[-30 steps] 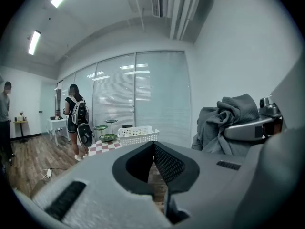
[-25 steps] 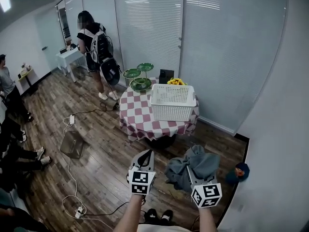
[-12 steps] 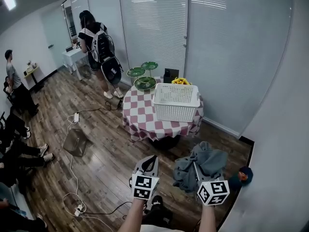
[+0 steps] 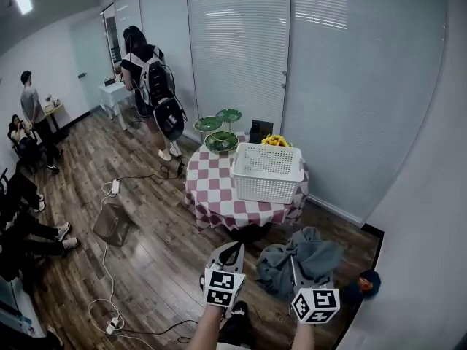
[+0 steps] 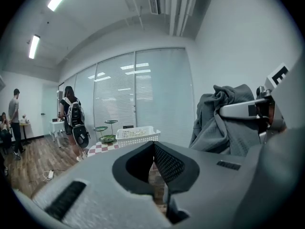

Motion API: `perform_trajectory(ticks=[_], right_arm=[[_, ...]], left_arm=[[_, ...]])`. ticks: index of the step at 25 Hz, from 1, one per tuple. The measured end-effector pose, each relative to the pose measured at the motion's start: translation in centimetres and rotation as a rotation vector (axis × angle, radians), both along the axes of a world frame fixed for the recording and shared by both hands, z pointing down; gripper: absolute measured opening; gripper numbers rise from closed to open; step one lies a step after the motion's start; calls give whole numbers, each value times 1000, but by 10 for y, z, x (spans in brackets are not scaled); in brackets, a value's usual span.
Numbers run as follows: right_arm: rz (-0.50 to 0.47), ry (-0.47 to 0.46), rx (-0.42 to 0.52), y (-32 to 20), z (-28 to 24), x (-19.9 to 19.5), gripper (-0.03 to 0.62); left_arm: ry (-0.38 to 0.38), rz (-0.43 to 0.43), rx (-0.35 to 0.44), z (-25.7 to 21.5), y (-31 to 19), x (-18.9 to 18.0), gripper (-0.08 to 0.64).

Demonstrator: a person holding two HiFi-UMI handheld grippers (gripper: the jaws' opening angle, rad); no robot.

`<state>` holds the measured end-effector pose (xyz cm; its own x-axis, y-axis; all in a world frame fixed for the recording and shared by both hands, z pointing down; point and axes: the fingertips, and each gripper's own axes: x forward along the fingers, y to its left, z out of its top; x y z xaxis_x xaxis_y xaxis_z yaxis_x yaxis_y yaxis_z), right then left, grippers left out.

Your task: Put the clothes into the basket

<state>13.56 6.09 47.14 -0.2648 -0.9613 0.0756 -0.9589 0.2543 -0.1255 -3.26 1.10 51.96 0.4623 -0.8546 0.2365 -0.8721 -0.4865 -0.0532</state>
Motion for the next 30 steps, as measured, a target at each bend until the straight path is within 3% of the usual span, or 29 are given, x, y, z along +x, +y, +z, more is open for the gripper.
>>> perform_trajectory(ticks=[16, 24, 30], right_arm=[[-18, 82, -26, -64, -12, 8, 218], [-2, 95, -57, -96, -3, 13, 218], [-2, 114, -70, -116, 6, 15, 218]], left_arm=[[46, -29, -11, -5, -75, 5, 15], [55, -8, -18, -1, -111, 19, 15], [44, 58, -26, 13, -131, 37, 15]])
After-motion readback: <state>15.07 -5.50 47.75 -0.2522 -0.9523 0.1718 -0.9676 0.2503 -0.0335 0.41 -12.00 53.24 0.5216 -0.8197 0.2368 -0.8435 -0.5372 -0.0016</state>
